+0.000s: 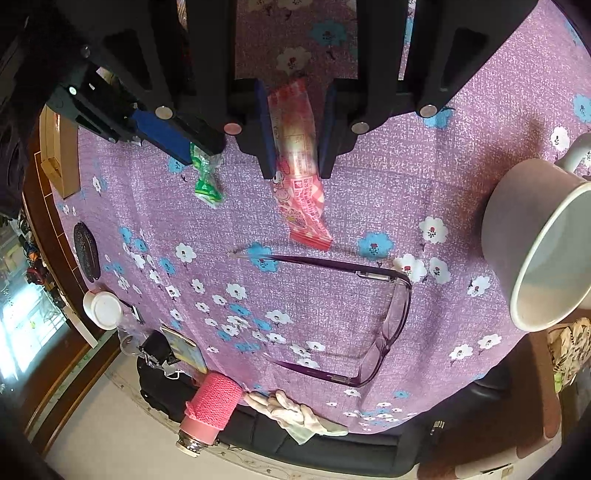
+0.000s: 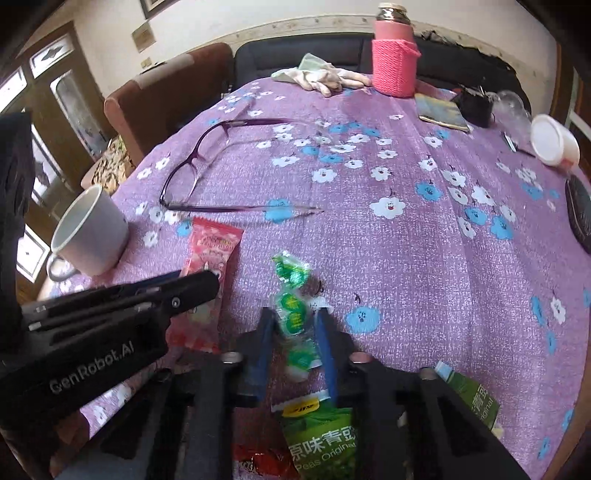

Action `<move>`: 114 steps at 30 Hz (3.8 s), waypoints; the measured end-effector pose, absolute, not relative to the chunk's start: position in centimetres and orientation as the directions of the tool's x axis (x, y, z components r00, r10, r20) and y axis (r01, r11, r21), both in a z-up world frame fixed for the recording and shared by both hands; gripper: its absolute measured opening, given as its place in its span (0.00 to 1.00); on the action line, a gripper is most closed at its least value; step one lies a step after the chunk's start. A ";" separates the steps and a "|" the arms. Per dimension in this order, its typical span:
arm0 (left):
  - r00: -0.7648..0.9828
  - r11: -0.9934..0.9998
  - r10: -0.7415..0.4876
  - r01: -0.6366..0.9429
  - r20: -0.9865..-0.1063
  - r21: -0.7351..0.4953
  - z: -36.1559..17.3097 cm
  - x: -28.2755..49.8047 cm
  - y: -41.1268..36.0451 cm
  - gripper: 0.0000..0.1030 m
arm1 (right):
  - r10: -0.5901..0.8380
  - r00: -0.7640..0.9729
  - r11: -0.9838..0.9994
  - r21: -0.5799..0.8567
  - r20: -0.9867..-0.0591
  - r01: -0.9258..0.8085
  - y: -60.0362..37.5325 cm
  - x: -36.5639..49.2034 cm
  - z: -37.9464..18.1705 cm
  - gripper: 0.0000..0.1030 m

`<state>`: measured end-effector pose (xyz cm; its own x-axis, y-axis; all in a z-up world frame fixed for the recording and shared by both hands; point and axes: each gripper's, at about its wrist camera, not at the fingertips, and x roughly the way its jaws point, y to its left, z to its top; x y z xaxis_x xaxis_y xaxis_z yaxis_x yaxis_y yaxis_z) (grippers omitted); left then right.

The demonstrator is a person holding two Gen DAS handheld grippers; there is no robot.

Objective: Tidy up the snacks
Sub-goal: 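Lift the pink candy stick and green candy off the table in both grippers, then carry both candies in the grippers over the cardboard tray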

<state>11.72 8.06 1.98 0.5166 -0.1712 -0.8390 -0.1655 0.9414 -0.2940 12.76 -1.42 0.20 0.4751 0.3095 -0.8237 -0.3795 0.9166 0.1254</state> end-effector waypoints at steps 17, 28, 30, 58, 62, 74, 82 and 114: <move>0.512 0.958 -0.253 0.012 -0.821 -0.288 2.3 10.7 3.4 0.16 | 0.414 0.660 0.906 0.352 -0.627 -0.235 -13.5 5.2 4.9 0.22; 0.585 0.973 -0.229 0.111 -0.778 -0.203 3.6 9.5 0.5 0.16 | 0.367 0.689 0.926 0.312 -0.625 -0.211 -14.6 5.5 4.0 0.22; 0.585 0.972 -0.234 0.127 -0.777 -0.198 3.6 9.5 0.1 0.16 | 0.366 0.693 0.926 0.319 -0.621 -0.203 -14.9 5.6 4.1 0.22; 0.619 0.961 -0.273 0.208 -0.737 -0.181 4.9 7.6 -1.9 0.16 | 0.351 0.701 0.912 0.397 -0.620 -0.105 -17.8 6.5 3.5 0.22; 0.616 0.958 -0.285 0.215 -0.734 -0.191 5.0 7.5 -2.1 0.16 | 0.351 0.705 0.908 0.407 -0.616 -0.097 -18.0 6.4 3.6 0.22; 0.634 0.949 -0.306 0.259 -0.711 -0.178 5.7 6.4 -3.3 0.16 | 0.305 0.737 0.913 0.405 -0.604 -0.046 -19.1 6.6 3.9 0.22; 0.616 0.932 -0.355 0.291 -0.703 -0.216 5.6 6.5 -3.6 0.16 | 0.272 0.766 0.888 0.459 -0.583 0.034 -22.6 4.8 4.8 0.22; 0.366 0.777 -0.566 0.537 -0.738 -0.330 6.3 4.9 -27.6 0.16 | 0.084 0.809 0.762 0.561 -0.581 0.324 -41.2 -2.3 4.0 0.22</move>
